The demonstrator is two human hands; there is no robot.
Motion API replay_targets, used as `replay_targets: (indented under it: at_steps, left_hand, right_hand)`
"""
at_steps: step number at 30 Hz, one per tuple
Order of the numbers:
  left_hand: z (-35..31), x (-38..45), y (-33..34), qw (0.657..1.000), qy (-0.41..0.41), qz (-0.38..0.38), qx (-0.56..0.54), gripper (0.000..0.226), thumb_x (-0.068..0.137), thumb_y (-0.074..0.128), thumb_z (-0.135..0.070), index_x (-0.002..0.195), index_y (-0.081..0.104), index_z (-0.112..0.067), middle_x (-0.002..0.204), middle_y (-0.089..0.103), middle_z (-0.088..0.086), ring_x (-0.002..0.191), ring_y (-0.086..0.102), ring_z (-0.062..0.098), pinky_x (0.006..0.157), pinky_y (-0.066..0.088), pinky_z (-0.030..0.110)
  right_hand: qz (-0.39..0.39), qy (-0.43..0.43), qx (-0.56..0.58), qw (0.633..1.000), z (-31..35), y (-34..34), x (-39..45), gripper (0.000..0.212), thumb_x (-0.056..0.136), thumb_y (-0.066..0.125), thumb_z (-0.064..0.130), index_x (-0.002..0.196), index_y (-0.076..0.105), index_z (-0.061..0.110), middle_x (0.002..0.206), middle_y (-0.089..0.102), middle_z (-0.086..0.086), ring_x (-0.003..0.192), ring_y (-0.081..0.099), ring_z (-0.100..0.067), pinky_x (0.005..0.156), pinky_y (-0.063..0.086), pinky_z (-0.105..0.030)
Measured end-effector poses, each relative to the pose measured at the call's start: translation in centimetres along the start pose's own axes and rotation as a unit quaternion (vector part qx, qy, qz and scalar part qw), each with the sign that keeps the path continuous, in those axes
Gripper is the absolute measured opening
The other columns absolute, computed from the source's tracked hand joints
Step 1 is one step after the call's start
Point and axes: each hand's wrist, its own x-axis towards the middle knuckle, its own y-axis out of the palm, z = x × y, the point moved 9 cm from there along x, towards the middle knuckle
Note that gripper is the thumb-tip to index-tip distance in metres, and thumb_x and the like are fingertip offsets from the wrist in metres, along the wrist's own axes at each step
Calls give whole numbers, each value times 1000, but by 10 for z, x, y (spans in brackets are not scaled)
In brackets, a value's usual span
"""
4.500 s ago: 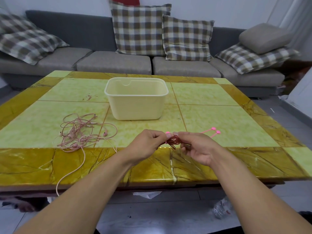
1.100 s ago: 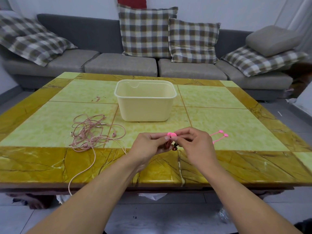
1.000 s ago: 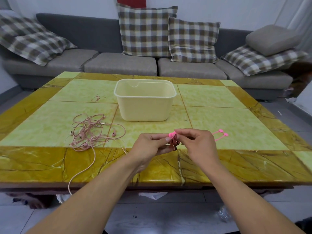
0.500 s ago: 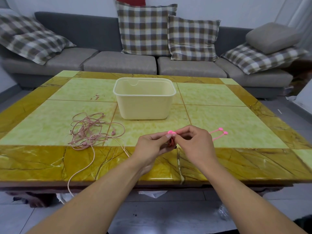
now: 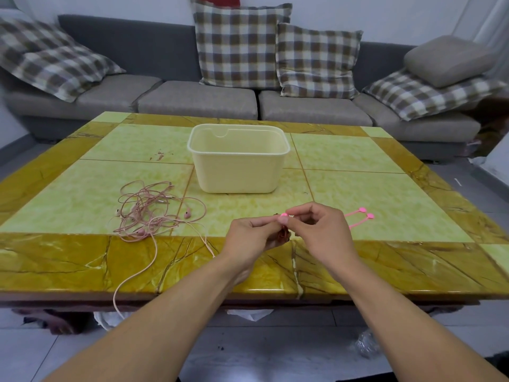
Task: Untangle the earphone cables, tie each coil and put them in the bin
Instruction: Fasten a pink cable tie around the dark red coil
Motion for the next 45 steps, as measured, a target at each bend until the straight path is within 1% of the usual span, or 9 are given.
replay_targets:
  at_steps: [5, 10, 14, 18, 22, 26, 31, 36, 45]
  left_hand:
    - [-2, -1, 0, 1000, -18, 14, -8, 19, 95, 64, -3, 108, 75, 5, 105, 74, 26, 90, 71, 34, 87, 61, 39]
    - [2, -3, 2, 998, -49, 36, -6, 21, 97, 61, -2, 113, 72, 4, 107, 73, 25, 93, 74, 33, 83, 62, 34]
    - [5, -3, 1, 997, -70, 43, -10, 20, 95, 60, 5, 110, 74, 4, 104, 74, 24, 91, 74, 31, 82, 62, 31]
    - [2, 0, 0, 997, -71, 33, -21, 21, 90, 64, 9, 102, 77, -2, 98, 75, 20, 88, 73, 25, 76, 60, 26]
    - [0, -1, 2, 998, -45, 42, 24, 32, 83, 68, 14, 109, 76, -4, 94, 76, 12, 86, 70, 23, 78, 57, 26]
    - [-5, -3, 2, 995, 6, 27, 96, 36, 77, 78, 8, 107, 77, -12, 97, 78, 7, 92, 72, 17, 83, 57, 27]
    - [-11, -3, -7, 993, 38, -27, 105, 46, 73, 82, 8, 111, 68, -11, 95, 79, 5, 90, 75, 20, 81, 56, 27]
    - [-16, -2, -10, 993, 56, -35, 97, 36, 73, 80, 12, 103, 69, -5, 94, 78, 10, 86, 75, 22, 78, 58, 28]
    - [-21, -2, -11, 996, 47, -28, 73, 19, 79, 74, 15, 92, 74, 2, 82, 77, 16, 73, 74, 21, 69, 60, 26]
  right_hand:
    - [40, -3, 23, 999, 2, -2, 3, 10, 83, 83, 21, 93, 82, 22, 82, 78, 8, 72, 72, -3, 68, 54, -18]
    - [45, -11, -27, 999, -3, -7, 8, 25, 76, 86, 38, 100, 80, 34, 84, 74, 11, 72, 68, -8, 70, 54, -22]
    - [67, -46, -94, 992, 1, -5, 7, 10, 77, 85, 40, 85, 81, 35, 74, 68, 18, 66, 60, -5, 64, 47, -18]
    - [84, -67, -112, 988, 7, 0, 3, 7, 84, 83, 32, 87, 77, 33, 72, 72, 16, 65, 63, -2, 61, 47, -15]
    - [90, -92, -142, 981, 11, 2, 3, 15, 85, 82, 24, 96, 79, 34, 82, 74, 18, 80, 68, -4, 72, 54, -17]
    - [71, -104, -190, 974, 14, 1, 4, 9, 84, 83, 26, 91, 81, 31, 77, 73, 17, 77, 66, 0, 68, 50, -11]
    - [54, -65, -140, 987, 10, -6, 4, 2, 86, 81, 25, 85, 79, 27, 76, 74, 16, 74, 68, 2, 66, 48, -9]
    - [42, -77, -200, 976, 10, -2, 2, 3, 86, 79, 32, 85, 79, 29, 75, 72, 17, 74, 66, -2, 70, 52, -18]
    - [19, -73, -184, 980, 15, -7, 2, 6, 88, 75, 24, 83, 76, 22, 71, 69, 14, 70, 61, 5, 63, 45, -9]
